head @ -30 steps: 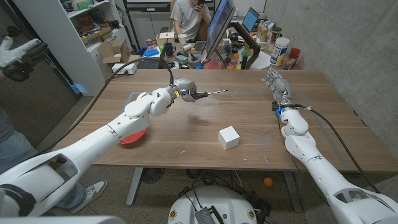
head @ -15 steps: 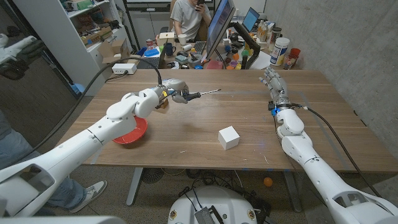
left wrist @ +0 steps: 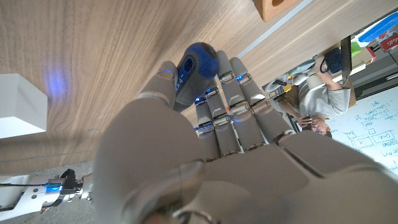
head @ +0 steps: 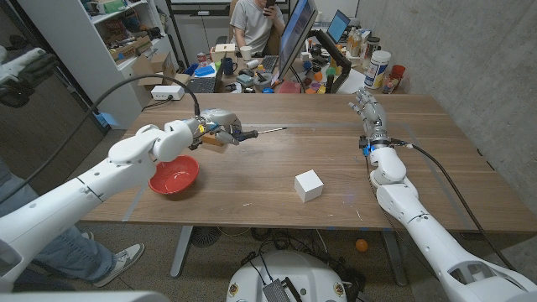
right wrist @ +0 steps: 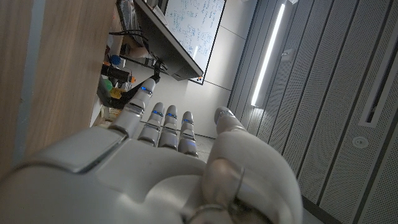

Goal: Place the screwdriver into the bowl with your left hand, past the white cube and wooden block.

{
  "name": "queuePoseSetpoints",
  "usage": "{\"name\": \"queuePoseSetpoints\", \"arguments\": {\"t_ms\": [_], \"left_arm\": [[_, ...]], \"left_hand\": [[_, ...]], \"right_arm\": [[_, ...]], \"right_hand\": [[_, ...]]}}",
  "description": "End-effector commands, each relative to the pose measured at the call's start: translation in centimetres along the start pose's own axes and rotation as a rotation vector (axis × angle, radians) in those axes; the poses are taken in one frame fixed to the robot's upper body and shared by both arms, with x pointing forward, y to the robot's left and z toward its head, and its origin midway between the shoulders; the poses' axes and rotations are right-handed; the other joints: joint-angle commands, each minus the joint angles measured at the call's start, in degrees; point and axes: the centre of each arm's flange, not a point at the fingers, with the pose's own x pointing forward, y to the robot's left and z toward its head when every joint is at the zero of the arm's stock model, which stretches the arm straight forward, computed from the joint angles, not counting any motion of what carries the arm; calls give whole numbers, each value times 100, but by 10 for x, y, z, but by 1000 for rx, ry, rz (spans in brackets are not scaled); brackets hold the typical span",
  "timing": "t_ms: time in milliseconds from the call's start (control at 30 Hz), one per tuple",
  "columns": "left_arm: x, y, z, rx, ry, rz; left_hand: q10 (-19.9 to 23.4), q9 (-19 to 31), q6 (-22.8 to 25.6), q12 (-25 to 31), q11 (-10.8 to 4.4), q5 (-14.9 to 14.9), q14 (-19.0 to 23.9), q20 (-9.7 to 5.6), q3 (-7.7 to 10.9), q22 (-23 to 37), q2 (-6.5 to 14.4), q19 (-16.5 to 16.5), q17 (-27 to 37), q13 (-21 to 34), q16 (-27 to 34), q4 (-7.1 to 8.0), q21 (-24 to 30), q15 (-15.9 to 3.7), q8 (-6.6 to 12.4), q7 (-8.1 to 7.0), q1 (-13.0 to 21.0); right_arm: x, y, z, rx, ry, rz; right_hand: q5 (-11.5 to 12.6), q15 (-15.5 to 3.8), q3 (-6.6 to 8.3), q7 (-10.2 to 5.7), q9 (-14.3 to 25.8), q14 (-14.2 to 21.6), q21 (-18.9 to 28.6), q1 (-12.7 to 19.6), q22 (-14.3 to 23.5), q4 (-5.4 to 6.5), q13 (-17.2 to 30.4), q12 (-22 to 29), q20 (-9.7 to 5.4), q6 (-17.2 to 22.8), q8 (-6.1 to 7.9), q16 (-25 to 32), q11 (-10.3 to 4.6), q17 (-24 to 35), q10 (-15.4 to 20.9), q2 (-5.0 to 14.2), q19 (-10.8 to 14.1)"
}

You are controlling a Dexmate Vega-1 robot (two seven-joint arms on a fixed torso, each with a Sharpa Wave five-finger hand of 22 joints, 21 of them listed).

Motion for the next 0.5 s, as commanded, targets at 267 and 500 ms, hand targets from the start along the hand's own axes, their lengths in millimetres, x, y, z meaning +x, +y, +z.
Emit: {"name": "queuePoseSetpoints", "arguments": {"t_ms": [267,500], "left_arm": [[-43,-3,-20,52,24,-72],[-58,-9,-25,73,24,-120]], "left_hand": [[1027,19,1235,21,-944,81,278,19,-2,9,496,-58,19,46,-14,10,22,-500,265,-480,428],[1027,20,1239,11,-950,82,281,21,-8,10,502,-68,21,60,-19,15,29,-480,267,-480,428]], "right_arm": [[3,16,-3,-14,-10,8],[4,20,2,-18,-22,5]], "right_hand": [[24,6,-2,-7,4,33,-13,-20,22,-39,-5,18,1,66,-9,50,-1,-8,52,14,36],[24,2,-5,-14,4,31,-14,-26,22,-37,-7,18,0,64,-11,52,-4,-12,53,16,38]]}}
